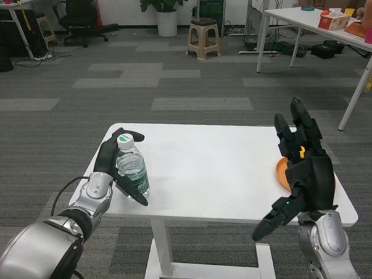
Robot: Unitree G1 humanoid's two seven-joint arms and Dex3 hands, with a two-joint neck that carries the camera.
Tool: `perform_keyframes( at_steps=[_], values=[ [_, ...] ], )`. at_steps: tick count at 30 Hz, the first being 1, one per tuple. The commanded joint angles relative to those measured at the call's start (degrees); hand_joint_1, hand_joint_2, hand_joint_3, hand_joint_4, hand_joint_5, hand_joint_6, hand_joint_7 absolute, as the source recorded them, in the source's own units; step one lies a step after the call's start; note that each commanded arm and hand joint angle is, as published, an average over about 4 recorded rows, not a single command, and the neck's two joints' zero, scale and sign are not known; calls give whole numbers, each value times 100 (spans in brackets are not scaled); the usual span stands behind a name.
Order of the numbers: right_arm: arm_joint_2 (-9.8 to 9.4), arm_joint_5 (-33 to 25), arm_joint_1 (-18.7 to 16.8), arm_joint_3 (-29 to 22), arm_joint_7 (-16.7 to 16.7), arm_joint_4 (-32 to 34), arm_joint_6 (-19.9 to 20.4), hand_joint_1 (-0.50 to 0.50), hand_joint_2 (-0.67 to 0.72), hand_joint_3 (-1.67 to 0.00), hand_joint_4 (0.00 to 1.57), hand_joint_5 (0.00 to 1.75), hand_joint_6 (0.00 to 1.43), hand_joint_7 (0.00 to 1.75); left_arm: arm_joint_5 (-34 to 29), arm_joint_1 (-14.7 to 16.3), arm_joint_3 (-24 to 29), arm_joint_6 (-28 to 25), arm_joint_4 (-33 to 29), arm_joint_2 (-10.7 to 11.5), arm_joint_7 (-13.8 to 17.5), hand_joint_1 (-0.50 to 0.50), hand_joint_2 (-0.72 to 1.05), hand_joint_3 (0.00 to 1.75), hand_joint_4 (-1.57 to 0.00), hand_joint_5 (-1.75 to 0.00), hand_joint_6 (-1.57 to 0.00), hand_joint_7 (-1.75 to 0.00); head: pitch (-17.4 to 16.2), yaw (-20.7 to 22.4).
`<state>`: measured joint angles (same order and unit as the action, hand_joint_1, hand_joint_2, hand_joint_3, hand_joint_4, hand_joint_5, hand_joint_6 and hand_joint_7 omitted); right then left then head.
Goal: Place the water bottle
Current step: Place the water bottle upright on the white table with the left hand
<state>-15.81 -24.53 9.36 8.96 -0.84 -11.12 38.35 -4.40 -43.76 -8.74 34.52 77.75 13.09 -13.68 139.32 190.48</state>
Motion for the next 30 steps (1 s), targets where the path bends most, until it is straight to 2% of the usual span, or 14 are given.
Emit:
perform_keyframes(
  at_steps=[1,4,7,10,12,15,19,21,24,30],
  values=[
    [7,-26,22,9,-3,-5,40,-8,72,0,14,0,0,0,-13,61,30,-86,-67,18,37,-50,-46,7,0,-82,-13,-70,0,0],
    [7,-28,22,9,-3,-5,40,-8,72,0,14,0,0,0,-26,61,32,-123,-67,16,54,-50,-46,7,0,-54,-8,-58,0,0],
    [7,-26,16,9,-3,-5,40,-8,72,0,14,0,0,0,-52,61,39,-152,-67,11,74,-50,-46,0,0,-38,-2,-45,-20,-5],
    [7,-26,14,9,-3,-5,40,-8,72,0,14,0,0,0,-123,61,43,-178,-63,9,116,-50,-48,4,0,-31,0,-35,-50,-7],
    [7,-26,14,9,-3,-5,40,-8,72,0,14,0,0,0,-176,61,39,-209,-63,9,173,-50,-53,9,0,-33,0,-24,-45,-1],
    [7,-26,14,9,-3,-5,40,-8,72,0,14,0,0,0,-270,65,41,-275,-67,5,241,-50,-59,4,0,-38,0,-10,-57,-2],
    [7,-30,18,9,-3,-5,40,-10,72,0,14,0,0,0,-435,78,43,-292,-102,5,270,-50,-64,9,0,-33,0,-2,-67,0],
    [7,-26,22,9,-3,-5,40,-8,72,0,14,0,0,0,-529,80,39,-286,-131,2,300,-50,-64,9,0,-31,0,0,-67,0],
    [7,-30,22,9,-3,-5,40,-8,72,0,14,0,0,0,-707,91,34,-270,-212,9,423,-50,-64,9,0,-38,0,0,-64,-2],
    [7,-28,18,9,-3,-5,40,-8,72,0,14,0,0,0,-1305,230,14,-163,-667,27,637,-49,-64,9,0,-41,0,0,-57,-11]
  ],
)
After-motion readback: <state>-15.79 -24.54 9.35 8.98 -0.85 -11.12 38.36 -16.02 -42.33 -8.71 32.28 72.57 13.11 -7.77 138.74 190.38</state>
